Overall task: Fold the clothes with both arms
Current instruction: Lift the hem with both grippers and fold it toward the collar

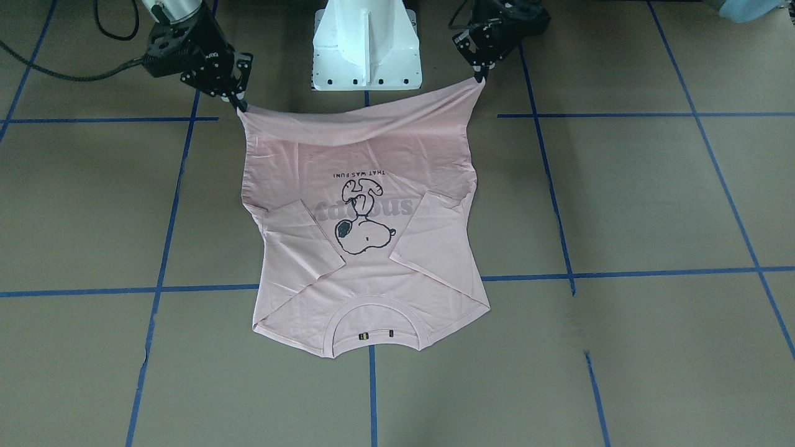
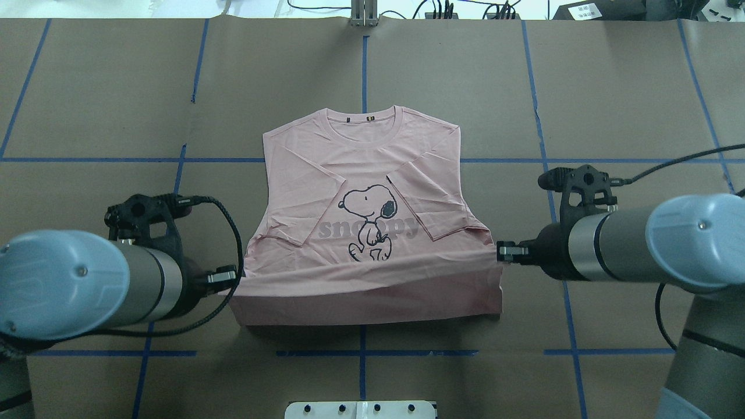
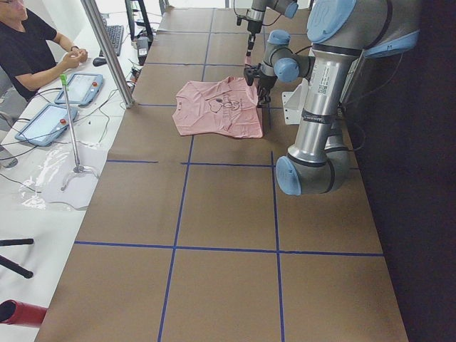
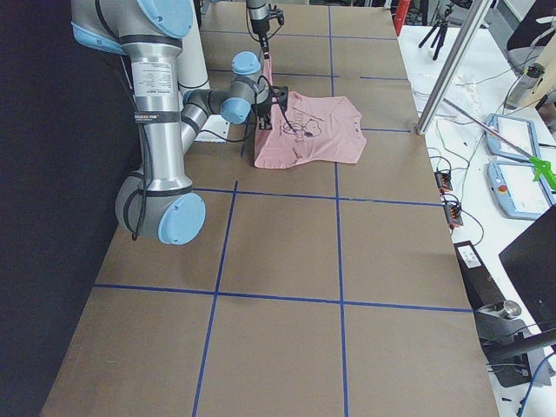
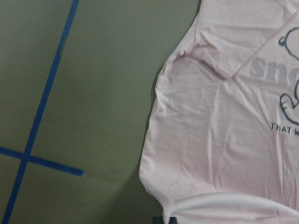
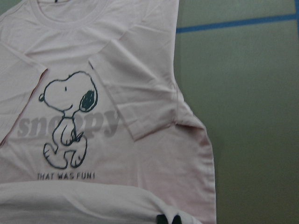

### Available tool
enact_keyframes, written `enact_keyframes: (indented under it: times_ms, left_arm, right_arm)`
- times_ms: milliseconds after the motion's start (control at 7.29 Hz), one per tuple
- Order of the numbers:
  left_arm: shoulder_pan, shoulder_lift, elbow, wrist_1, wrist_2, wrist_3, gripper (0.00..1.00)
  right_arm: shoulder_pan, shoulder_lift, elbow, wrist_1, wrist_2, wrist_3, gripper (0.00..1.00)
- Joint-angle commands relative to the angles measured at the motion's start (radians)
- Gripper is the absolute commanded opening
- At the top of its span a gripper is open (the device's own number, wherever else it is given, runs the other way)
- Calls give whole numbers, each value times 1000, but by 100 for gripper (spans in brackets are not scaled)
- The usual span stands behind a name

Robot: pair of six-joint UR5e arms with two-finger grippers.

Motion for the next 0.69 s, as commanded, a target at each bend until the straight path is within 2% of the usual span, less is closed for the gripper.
enact_keyframes:
  times_ms: [0,137,548]
  left_arm:
    - [-120,-35,126,-95,-7,91,0]
    - [-174,-68,230,-182,-44,119,0]
    - [-316,-132,593,-523,-53,134,0]
  right_arm:
    - [142,159,-175,-1,14,-80,0]
    - [170,236,-270,2,12,-80,0]
    - [245,430,-543,9,12,-86,0]
